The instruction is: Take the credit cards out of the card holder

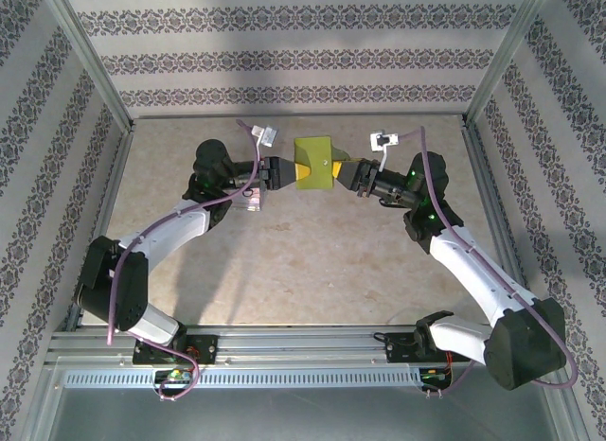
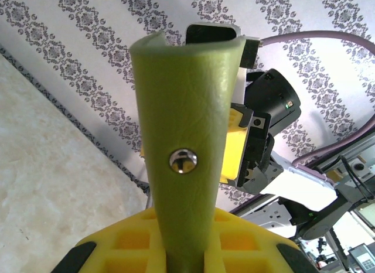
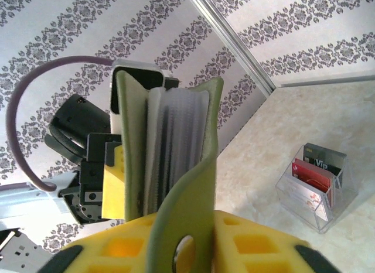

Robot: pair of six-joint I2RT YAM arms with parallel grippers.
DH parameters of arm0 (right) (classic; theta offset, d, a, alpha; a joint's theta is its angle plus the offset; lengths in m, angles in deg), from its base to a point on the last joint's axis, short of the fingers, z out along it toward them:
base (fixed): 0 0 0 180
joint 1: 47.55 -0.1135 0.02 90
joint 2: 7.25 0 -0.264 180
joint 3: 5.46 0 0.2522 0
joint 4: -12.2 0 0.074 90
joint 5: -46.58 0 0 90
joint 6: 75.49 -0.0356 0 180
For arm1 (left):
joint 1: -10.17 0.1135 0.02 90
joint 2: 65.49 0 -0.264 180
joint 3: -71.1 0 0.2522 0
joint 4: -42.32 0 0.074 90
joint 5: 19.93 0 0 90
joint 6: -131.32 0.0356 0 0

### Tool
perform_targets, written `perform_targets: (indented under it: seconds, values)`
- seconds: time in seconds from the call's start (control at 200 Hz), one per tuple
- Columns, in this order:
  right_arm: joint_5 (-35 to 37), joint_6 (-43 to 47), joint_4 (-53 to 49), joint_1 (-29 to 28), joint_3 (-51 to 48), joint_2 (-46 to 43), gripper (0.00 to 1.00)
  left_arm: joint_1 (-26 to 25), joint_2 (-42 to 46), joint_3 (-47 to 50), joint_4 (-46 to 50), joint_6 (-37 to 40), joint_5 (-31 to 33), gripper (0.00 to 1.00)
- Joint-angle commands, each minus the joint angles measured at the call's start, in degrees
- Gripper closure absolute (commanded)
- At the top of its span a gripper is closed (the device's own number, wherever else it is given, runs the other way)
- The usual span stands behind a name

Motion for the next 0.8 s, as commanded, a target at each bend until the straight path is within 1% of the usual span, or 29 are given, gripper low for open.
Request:
perform_targets:
  seconds: [0.0,0.085,0.195,0.28,0.35,0.455,0.535,0.615,0.68,0.74,0.794]
  values:
    - [-7.5,0.1,1.9,-4.1,0.8,1.1,0.85,-2.3,-1.2,-2.5,-8.1,-3.7,-1.2,0.96]
    - [-6.9,0.0,1.8,-4.1,0.5,0.7,0.93,-2.3,-0.7,-2.4,-5.7,-2.1,-0.6,0.91]
    - [-5.2,-0.2,1.4,-4.1,0.3,0.4,1.0,-2.3,0.9,-2.6,0.5,1.8,0.8,0.78]
    - [-3.0,-0.7,0.4,-4.1,0.2,0.3,1.0,-2.3,2.3,-2.5,6.2,5.2,2.7,0.71]
    - [-1.3,-1.1,-0.1,-4.2,0.2,0.3,1.0,-2.3,2.9,-2.2,9.8,7.0,4.2,0.59]
    - [1.3,-1.2,-1.7,-4.3,0.2,0.1,1.0,-2.3,3.1,-1.2,11.9,7.4,6.2,0.34]
    - [4.1,0.0,-4.9,-4.3,0.4,-0.6,1.0,-2.3,2.8,-0.7,12.1,6.8,7.3,0.23]
    - [6.9,1.7,-8.5,-4.3,0.7,-1.4,1.0,-2.3,2.9,-0.3,13.5,7.3,8.5,0.16]
    - [9.0,3.1,-11.7,-4.5,1.0,-2.0,1.0,-2.3,3.3,-0.4,16.9,9.3,10.0,0.11]
    - [10.4,3.8,-13.8,-4.4,1.3,-2.4,1.0,-2.3,3.6,-0.7,19.8,10.9,11.3,0.1]
    - [11.2,4.1,-14.7,-4.6,1.3,-2.4,1.0,-2.4,3.5,-1.0,20.6,11.1,11.8,0.09]
